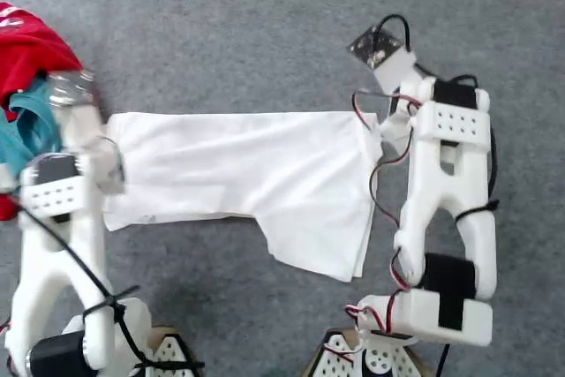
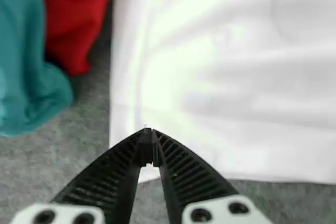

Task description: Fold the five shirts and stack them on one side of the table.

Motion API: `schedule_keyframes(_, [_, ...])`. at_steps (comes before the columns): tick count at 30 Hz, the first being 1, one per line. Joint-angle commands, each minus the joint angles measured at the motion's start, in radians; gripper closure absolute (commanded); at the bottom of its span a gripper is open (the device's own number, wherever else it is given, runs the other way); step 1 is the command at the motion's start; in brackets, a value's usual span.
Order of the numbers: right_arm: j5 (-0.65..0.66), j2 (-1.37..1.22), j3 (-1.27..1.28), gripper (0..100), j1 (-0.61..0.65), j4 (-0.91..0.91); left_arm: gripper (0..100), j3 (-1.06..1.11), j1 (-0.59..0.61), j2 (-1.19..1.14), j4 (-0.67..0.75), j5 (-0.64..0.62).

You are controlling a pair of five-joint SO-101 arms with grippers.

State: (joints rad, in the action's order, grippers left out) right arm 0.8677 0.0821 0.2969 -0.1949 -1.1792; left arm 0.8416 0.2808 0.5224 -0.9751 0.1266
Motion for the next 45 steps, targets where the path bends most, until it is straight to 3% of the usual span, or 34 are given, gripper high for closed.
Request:
schedule_keyframes(1, [0.008,0.07,0.119,98.2,0.018,-0.012,97,0.012,-0.058,0.025,-0.044,-0.026])
schedule_keyframes(6, [-0.018,0.085,0.28,98.2,0.074,0.046,97,0.018,-0.038,-0.029,-0.051,-0.048])
schedule_keyframes(19, [-0.091,0.079,0.433,98.3,0.049,0.282,97,0.128,0.01,-0.08,-0.02,-0.04])
schedule_keyframes(29, [-0.084,0.082,0.433,98.3,-0.043,0.279,97,0.099,0.096,-0.08,-0.015,-0.038])
schedule_keyframes(38, [-0.146,0.105,0.32,98.3,0.037,0.095,97,-0.136,0.125,-0.048,-0.184,-0.087])
schedule_keyframes(41, [-0.19,0.143,0.277,98.3,0.043,0.029,97,-0.096,0.142,0.02,-0.097,-0.132])
schedule_keyframes(45, [-0.218,0.147,0.305,98.3,0.101,0.035,97,0.12,0.105,0.049,0.221,-0.152])
